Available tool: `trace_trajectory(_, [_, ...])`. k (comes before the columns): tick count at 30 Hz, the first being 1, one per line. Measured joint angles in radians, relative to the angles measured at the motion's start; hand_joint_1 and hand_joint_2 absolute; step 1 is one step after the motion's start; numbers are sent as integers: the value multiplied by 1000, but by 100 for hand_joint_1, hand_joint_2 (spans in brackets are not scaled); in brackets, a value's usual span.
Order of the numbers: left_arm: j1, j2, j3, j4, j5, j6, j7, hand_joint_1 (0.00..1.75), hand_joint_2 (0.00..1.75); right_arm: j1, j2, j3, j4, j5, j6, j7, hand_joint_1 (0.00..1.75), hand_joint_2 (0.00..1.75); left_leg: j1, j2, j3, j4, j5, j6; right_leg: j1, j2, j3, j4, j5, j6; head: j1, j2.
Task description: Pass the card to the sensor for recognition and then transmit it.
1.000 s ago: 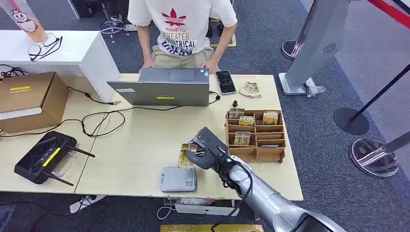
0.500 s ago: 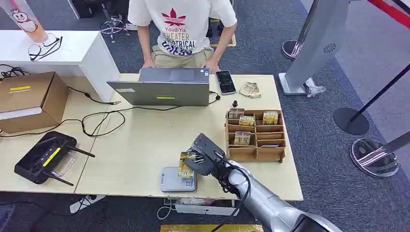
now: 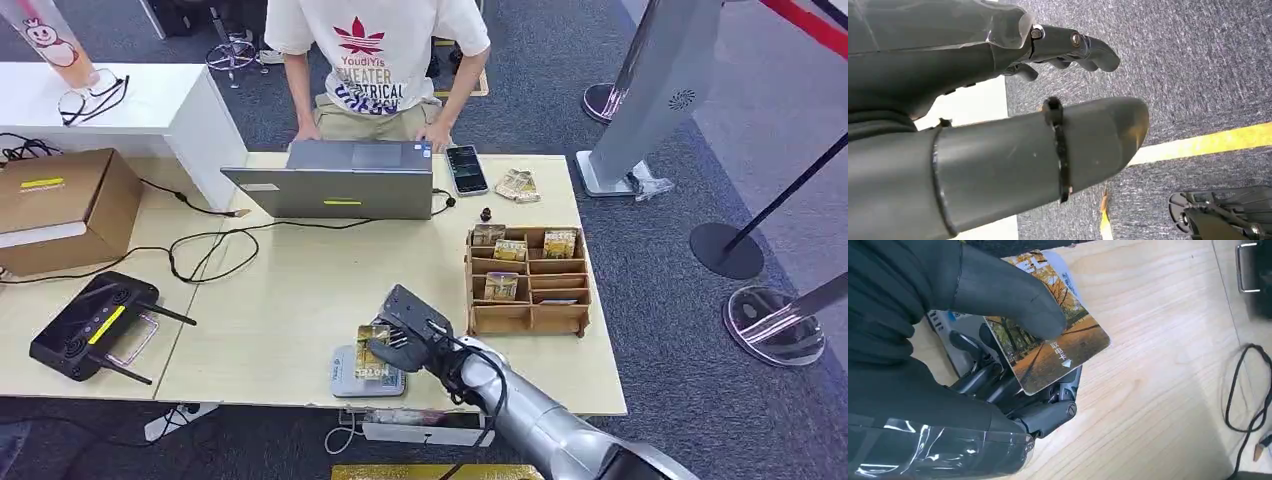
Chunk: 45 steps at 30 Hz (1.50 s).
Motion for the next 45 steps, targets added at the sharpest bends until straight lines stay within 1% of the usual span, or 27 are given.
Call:
trace_trajectory(10, [-2,0,0,0,-1,2,0,0,0,-13,13,16,11,-5,5,4,175,175,0,0,0,0,0,0,0,0,0,0,0,0,0,0])
trace_trajectory(16, [-5,-1,0,0,-2,2,-2,0,0,-21,13,16,13,-22,-7,-1,175,175,0,0,0,0,0,0,0,0,0,0,0,0,0,0])
trace_trajectory(22, [-6,-1,0,0,-3,0,-9,0,0,-37,13,15,13,-40,-16,-19,175,175,0,0,0,0,0,0,0,0,0,0,0,0,0,0])
trace_trajectory(32, [-7,-1,0,0,-3,0,-9,0,0,-49,9,15,13,-40,-25,-20,175,175,0,0,0,0,0,0,0,0,0,0,0,0,0,0])
trace_trajectory(39, [-8,-1,0,0,-3,3,-9,0,0,-52,6,15,23,-32,-47,-11,175,175,0,0,0,0,0,0,0,0,0,0,0,0,0,0])
trace_trajectory(45, [-8,-1,0,0,-1,4,-9,0,0,-54,5,15,53,-20,-48,2,175,175,0,0,0,0,0,0,0,0,0,0,0,0,0,0])
